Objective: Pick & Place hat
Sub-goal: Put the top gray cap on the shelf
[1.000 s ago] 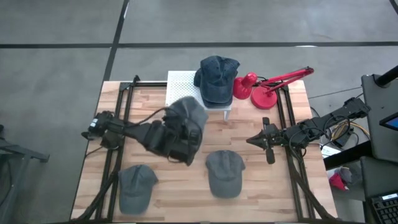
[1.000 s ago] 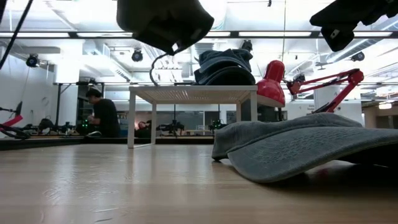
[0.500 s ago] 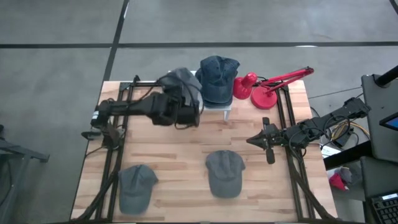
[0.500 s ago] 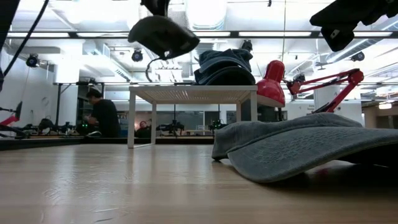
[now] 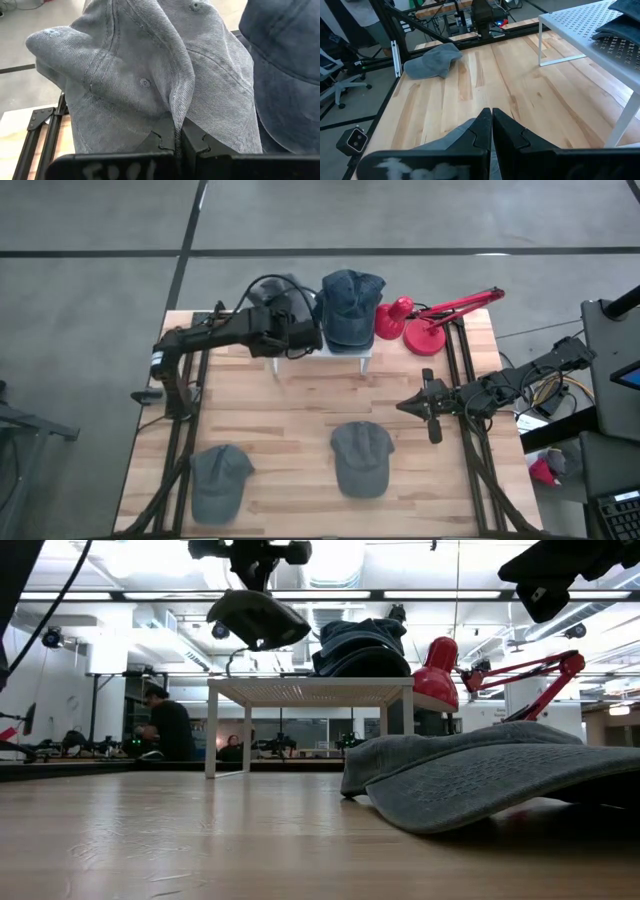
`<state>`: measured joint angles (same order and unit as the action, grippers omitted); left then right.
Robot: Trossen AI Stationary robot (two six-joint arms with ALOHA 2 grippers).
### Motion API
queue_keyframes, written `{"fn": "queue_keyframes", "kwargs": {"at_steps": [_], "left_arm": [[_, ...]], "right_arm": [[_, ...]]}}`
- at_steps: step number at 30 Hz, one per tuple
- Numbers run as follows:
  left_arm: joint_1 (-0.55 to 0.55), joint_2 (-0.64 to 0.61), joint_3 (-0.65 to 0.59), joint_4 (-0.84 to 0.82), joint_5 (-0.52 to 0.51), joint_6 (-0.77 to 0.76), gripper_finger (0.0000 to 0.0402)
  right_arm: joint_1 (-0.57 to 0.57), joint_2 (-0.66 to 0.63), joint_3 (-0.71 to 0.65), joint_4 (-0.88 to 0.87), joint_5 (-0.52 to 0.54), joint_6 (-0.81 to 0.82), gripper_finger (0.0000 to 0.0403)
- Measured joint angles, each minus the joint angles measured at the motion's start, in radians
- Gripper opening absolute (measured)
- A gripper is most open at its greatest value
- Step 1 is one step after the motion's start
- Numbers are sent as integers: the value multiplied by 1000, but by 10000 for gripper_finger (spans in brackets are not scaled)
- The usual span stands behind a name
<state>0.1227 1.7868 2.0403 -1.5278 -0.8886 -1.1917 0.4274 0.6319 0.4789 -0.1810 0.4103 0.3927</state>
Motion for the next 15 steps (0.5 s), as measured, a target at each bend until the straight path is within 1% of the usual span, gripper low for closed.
{"fn": "queue_keyframes", "kwargs": {"at_steps": [5, 8, 15], "left_arm": [[37, 18, -9, 10, 16, 28, 0], [56, 19, -40, 27, 31, 30, 0], [94, 19, -114, 128, 66, 58, 0]], "right_arm": [[0, 0, 0, 0, 0, 0, 13], [0, 0, 0, 0, 0, 0, 13], [0, 0, 0, 1, 0, 0, 13]]}}
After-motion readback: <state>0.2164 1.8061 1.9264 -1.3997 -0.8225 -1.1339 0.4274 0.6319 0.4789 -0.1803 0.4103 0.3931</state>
